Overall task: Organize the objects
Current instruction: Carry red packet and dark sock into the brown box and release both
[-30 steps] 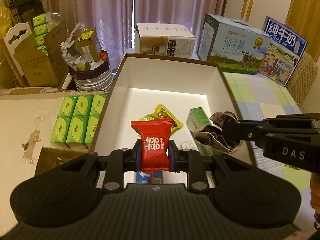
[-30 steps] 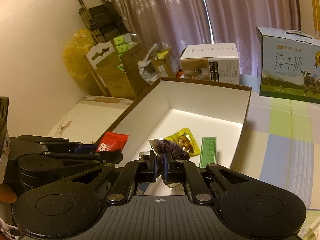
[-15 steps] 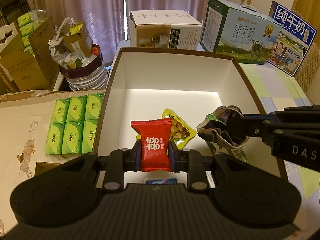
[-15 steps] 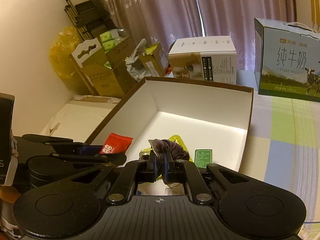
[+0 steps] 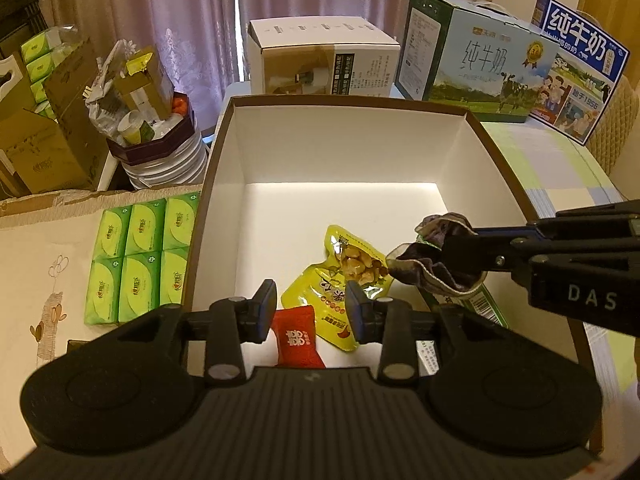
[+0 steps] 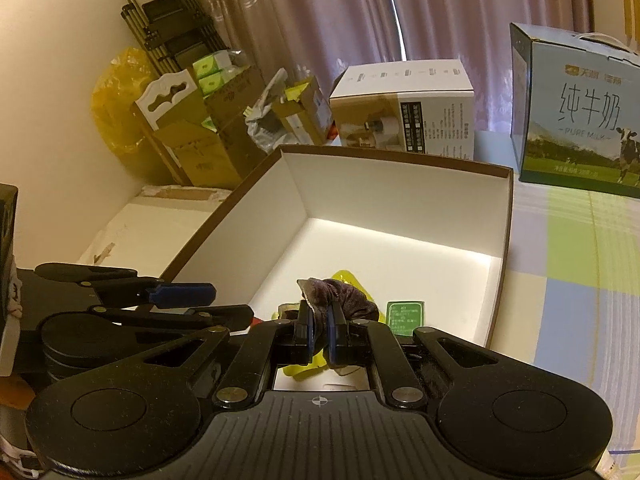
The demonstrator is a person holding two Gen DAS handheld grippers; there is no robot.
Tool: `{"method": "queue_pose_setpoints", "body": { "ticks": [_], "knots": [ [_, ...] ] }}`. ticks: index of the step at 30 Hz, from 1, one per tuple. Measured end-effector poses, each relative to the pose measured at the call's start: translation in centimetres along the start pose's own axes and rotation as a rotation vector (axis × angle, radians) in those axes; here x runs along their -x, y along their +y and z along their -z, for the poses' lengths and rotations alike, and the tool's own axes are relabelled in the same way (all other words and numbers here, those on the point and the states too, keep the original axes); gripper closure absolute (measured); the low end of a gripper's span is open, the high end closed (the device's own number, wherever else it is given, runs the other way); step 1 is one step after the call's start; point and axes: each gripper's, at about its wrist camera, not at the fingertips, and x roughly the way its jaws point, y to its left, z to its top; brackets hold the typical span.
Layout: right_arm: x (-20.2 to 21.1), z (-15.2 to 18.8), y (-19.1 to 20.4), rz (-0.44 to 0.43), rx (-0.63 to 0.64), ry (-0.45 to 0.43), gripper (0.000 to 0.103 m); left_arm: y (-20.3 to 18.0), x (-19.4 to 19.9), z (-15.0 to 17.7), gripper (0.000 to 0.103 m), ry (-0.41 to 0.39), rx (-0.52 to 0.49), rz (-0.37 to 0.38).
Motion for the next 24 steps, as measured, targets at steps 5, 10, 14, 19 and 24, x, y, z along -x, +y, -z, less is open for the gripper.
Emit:
{"method": "queue_pose_setpoints", "body": {
  "ticks": [5,10,14,19,24],
  "knots": [
    [-0.2,-0.2,0.1,-0.002,0.001,-0.013,0.1,0.2,0.2,-0.1,0.068,-0.008,0.003,-0.004],
    [-0.3,-0.4,-0.2,-0.008,-0.022,-0.018,0.086,0.3,0.6,0.0,0.062,-0.014,0.008,-0.006],
    [0.6,-0.2,-0.3,-0.008,-0.014,-0.047,0.051,0.3,1.2,0.4,0.053,-0.021,0.014,-0.002],
    [1.8,0.1,-0.5,-0.006,-0.012,-0.049,0.048,0.3,2.0,1.1,0.049,-0.021,0.026,0.003],
    [3.0,0.9,-0.7,0.012,-0.015,-0.04,0.046,0.4,3.3,1.8,0.04,-0.029,0.043,0.003]
  ]
}}
